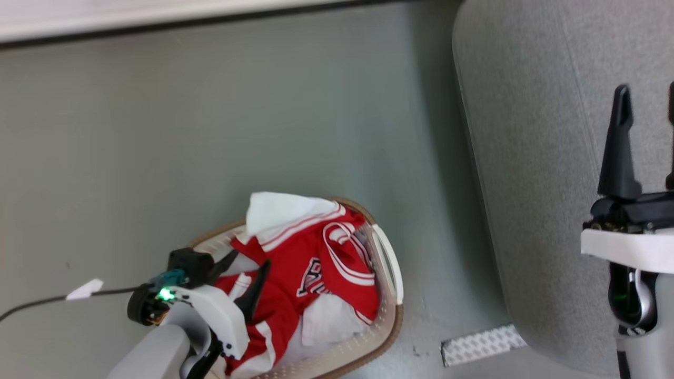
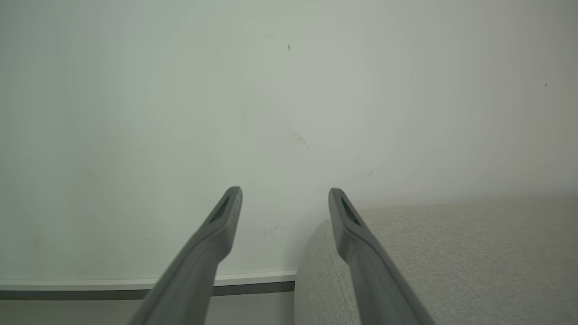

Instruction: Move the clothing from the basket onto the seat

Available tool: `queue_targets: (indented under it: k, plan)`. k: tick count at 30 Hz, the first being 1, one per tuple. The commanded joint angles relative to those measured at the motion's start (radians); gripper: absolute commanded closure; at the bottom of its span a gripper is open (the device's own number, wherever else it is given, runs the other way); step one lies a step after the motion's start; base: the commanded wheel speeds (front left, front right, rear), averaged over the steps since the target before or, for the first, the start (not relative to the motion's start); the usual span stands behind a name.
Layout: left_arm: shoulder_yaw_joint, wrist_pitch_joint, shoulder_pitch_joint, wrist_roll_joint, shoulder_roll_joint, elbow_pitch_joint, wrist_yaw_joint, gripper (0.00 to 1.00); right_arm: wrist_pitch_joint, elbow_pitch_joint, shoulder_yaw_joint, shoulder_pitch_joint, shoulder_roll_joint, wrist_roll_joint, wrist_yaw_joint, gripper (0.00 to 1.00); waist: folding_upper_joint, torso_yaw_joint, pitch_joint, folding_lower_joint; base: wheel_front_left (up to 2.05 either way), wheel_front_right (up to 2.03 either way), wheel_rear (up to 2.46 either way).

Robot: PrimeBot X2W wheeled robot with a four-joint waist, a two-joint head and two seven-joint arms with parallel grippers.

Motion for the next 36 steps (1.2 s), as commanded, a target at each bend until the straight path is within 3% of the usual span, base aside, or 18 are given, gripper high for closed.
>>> queue_targets:
  k: [1, 11, 18, 28, 33, 34, 35, 36]
  plan:
    - [-0.024, 0.014, -0.019, -0.023, 0.015, 0.013, 0.001, 0.0, -0.002, -0.01, -0.005, -0.018, 0.0, 0.003, -0.002, 0.0, -0.0001, -0.024, 0.044, -0.0003, 0.0, 0.0, 0.0]
    - [-0.32, 0.199, -0.142, -0.203, 0.09, 0.069, 0.001, 0.0, -0.003, -0.066, 0.01, -0.077, 0.0, 0.025, -0.002, 0.0, -0.0001, -0.076, 0.185, -0.0003, 0.0, 0.0, 0.0]
    - [-0.429, 0.295, -0.22, -0.314, 0.129, 0.13, 0.001, 0.0, -0.002, -0.082, 0.021, -0.094, 0.0, 0.046, -0.002, 0.0, -0.0001, -0.107, 0.264, -0.0003, 0.0, 0.0, 0.0]
    - [-0.579, 0.383, -0.284, -0.307, 0.149, 0.21, 0.001, 0.0, -0.003, -0.078, 0.045, -0.098, 0.0, 0.077, -0.002, 0.0, -0.0001, -0.145, 0.322, -0.0003, 0.0, 0.0, 0.0]
    - [-0.605, 0.418, -0.277, -0.292, 0.146, 0.235, 0.001, 0.0, -0.003, -0.069, 0.053, -0.101, 0.0, 0.079, -0.002, 0.0, -0.0001, -0.152, 0.327, -0.0003, 0.0, 0.0, 0.0]
    - [-0.608, 0.423, -0.274, -0.295, 0.145, 0.234, 0.001, 0.19, -0.003, -0.066, 0.054, -0.102, 0.0, 0.079, -0.002, 0.0, -0.0001, -0.153, 0.327, -0.0003, 0.0, 0.0, 0.0]
    - [-0.61, 0.428, -0.271, -0.298, 0.146, 0.23, 0.001, 0.55, -0.002, -0.062, 0.055, -0.104, 0.0, 0.079, -0.002, 0.0, -0.0001, -0.153, 0.326, -0.0003, 0.0, 0.0, 0.0]
    - [-0.611, 0.423, -0.269, -0.299, 0.147, 0.22, 0.001, 0.8, -0.003, -0.058, 0.055, -0.105, 0.0, 0.078, -0.002, 0.0, -0.0001, -0.154, 0.324, -0.0003, 0.0, 0.0, 0.0]
